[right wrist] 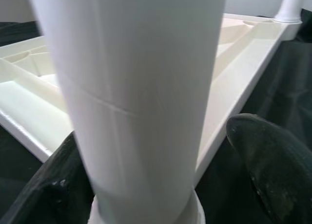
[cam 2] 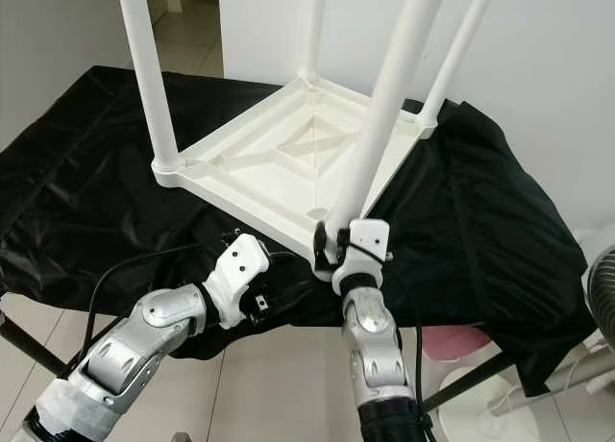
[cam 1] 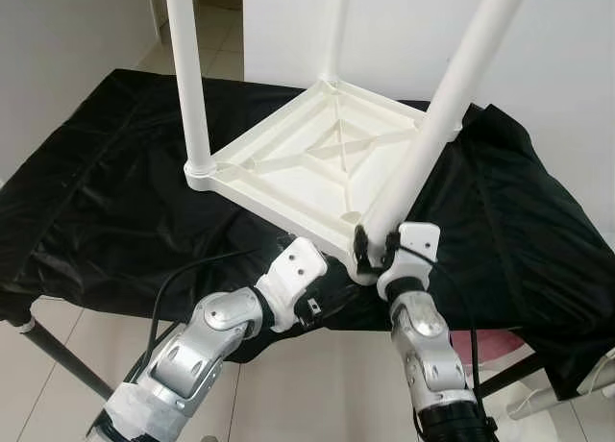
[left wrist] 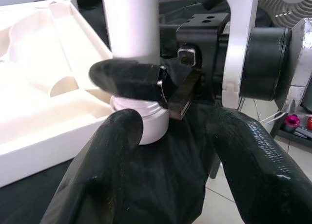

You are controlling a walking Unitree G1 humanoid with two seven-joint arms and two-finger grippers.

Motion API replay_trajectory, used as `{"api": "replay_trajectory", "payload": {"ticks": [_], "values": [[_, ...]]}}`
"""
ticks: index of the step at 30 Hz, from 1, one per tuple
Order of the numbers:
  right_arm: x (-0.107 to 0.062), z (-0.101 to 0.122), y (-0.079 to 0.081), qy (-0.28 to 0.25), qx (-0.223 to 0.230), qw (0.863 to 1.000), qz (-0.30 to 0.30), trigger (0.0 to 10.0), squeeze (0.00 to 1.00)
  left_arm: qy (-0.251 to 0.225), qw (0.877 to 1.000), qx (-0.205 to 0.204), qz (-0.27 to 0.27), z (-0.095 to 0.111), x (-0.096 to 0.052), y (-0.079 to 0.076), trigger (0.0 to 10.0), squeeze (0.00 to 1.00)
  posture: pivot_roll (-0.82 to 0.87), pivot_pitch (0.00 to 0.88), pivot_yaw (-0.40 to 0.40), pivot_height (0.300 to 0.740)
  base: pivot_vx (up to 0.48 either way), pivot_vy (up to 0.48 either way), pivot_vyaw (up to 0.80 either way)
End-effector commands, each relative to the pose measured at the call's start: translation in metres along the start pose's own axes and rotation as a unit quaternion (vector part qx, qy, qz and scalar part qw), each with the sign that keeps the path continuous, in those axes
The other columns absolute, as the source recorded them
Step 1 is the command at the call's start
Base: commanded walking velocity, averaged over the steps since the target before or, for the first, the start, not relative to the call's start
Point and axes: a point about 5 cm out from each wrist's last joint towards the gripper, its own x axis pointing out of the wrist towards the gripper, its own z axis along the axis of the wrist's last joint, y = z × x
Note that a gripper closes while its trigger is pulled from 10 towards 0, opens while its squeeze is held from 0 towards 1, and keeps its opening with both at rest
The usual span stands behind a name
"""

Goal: Building children table

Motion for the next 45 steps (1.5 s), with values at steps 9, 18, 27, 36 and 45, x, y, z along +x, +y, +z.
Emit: {"api": "replay_trajectory", "payload": {"ticks": [9,18,27,36,45], "values": [[0.004,-0.005,-0.017,0.014,-0.003,0.993,0.118,10.0,0.0,0.002,0.999,0.007,-0.031,0.0,0.001,-0.002,10.0,0.0,0.01,0.0,-0.078,0.74,0.0,0.0,0.0],[0.026,0.002,-0.015,0.02,-0.066,0.964,0.259,10.0,0.0,-0.001,0.999,0.008,-0.031,0.002,0.002,-0.001,10.0,0.0,0.01,0.001,-0.075,0.74,0.0,0.0,0.0],[0.035,0.0,-0.016,0.034,-0.08,0.951,0.298,0.0,0.0,-0.002,1.0,0.01,-0.018,0.005,0.001,0.001,10.0,0.0,0.05,0.018,-0.09,0.74,0.0,0.0,0.0],[0.027,-0.012,-0.021,0.056,-0.078,0.945,0.314,0.0,0.0,-0.002,1.0,0.004,-0.006,0.004,-0.001,0.001,10.0,0.0,0.06,0.03,-0.1,0.74,0.0,0.0,0.0],[0.025,-0.011,-0.019,0.043,-0.07,0.954,0.289,10.0,0.0,-0.005,1.0,0.004,-0.002,0.005,0.0,0.002,10.0,0.0,0.05,0.035,-0.108,0.74,0.0,0.0,0.0]]}}
